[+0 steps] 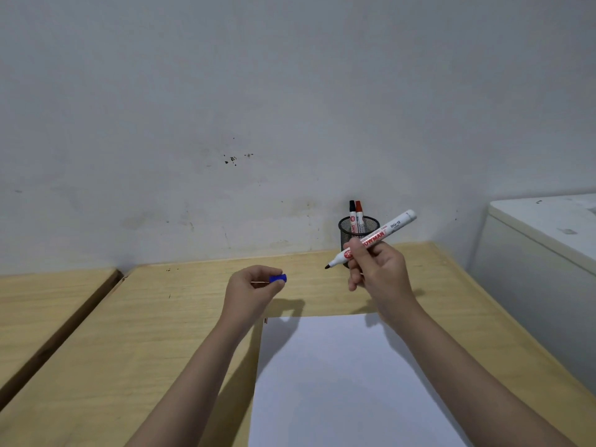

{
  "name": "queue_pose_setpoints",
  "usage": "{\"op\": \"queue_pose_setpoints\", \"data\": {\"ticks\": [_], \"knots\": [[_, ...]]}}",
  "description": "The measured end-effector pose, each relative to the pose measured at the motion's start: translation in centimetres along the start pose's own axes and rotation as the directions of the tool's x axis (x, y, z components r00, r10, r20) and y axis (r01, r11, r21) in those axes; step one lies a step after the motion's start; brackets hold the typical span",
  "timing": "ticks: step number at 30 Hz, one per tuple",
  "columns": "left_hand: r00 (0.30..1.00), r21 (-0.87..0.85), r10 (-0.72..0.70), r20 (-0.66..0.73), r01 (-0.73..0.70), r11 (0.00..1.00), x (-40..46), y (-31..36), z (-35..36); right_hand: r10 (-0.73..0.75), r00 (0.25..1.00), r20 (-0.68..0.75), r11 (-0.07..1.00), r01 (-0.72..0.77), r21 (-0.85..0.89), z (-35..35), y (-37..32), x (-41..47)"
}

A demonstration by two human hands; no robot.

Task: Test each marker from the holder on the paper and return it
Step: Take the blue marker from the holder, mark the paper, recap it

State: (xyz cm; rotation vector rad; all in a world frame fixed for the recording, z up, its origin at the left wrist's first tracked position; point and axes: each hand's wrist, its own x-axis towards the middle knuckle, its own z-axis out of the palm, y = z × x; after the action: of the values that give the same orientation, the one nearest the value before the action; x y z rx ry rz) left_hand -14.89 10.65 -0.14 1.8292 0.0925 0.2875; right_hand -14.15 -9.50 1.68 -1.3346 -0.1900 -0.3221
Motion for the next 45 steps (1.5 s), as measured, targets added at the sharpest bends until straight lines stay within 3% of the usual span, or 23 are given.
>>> {"op": "queue_pose_setpoints", "data": {"ticks": [6, 9, 14, 20, 25, 30, 45], "knots": [[0.99, 0.383, -0.123, 0.072, 0.087, 0.92, 4.1, -2.8, 0.4, 0.028, 0.999, -0.039, 0.998, -0.03, -0.057, -0.7, 1.4, 0.2], [0.981, 0.46, -0.134, 0.141, 0.055, 0.886, 5.4, -3.6, 1.0, 0.031, 0.999, -0.023, 0.994, -0.034, -0.106, -0.9, 2.4, 0.2], [0.98, 0.437, -0.154, 0.13, 0.083, 0.896, 5.7, -4.4, 1.2, 0.068, 0.996, 0.052, 0.995, -0.064, -0.073, 0.2, 4.0, -0.3], [0.973, 0.219, -0.201, 0.111, 0.173, 0.96, 3.9, -4.9, -1.4, 0.181, 0.976, 0.122, 0.98, -0.168, -0.107, 3.4, 6.2, -0.8], [0.942, 0.348, -0.224, 0.251, 0.128, 0.929, 1.0, -5.6, -3.9, 0.337, 0.935, 0.112, 0.932, -0.315, -0.177, 6.1, 8.1, -1.3], [0.96, 0.576, -0.14, 0.241, -0.025, 0.817, 0.3, -6.2, -4.0, 0.343, 0.938, 0.054, 0.913, -0.32, -0.252, 7.7, 9.5, -1.8], [0.967, 0.603, -0.109, 0.231, -0.054, 0.796, 0.4, -6.9, -4.3, 0.312, 0.949, 0.036, 0.9, -0.284, -0.331, 7.6, 10.3, -2.3]]}}
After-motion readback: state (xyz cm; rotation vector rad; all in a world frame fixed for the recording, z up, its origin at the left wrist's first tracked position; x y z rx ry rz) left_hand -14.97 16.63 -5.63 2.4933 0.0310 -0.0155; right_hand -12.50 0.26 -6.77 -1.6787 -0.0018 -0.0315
